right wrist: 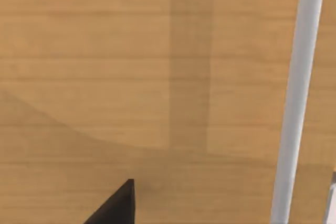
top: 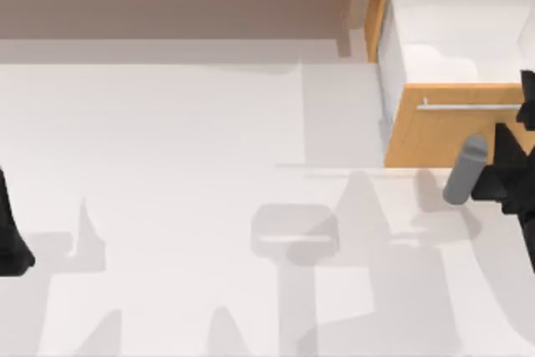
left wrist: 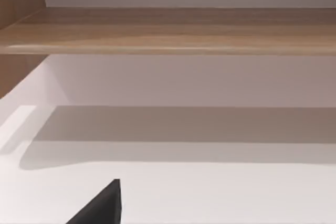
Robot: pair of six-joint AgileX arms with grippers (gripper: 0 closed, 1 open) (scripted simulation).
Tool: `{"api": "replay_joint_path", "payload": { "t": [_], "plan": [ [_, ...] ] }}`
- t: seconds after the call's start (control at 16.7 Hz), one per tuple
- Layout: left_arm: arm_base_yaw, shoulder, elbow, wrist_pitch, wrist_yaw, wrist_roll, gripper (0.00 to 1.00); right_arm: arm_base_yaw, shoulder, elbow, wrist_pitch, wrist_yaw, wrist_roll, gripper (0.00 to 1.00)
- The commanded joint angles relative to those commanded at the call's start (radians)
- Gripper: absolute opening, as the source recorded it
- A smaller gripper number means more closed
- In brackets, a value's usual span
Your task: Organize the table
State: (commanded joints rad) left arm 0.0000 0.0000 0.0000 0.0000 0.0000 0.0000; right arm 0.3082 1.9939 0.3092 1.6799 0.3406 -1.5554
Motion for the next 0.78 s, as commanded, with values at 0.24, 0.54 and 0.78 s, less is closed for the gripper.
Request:
{"api": "replay_joint_path", "payload": {
  "t": [0.24, 0.54, 0.78],
  "plan": [
    [0.0, 0.0, 0.0, 0.0, 0.0, 0.0, 1.0, 0.0, 0.0, 0.0, 0.0, 0.0, 0.0, 0.47],
    [0.0, 0.0, 0.0, 0.0, 0.0, 0.0, 1.0, 0.0, 0.0, 0.0, 0.0, 0.0, 0.0, 0.1],
    [0.0, 0.0, 0.0, 0.0, 0.0, 0.0, 1.0, 0.0, 0.0, 0.0, 0.0, 0.0, 0.0, 0.0]
  ]
}}
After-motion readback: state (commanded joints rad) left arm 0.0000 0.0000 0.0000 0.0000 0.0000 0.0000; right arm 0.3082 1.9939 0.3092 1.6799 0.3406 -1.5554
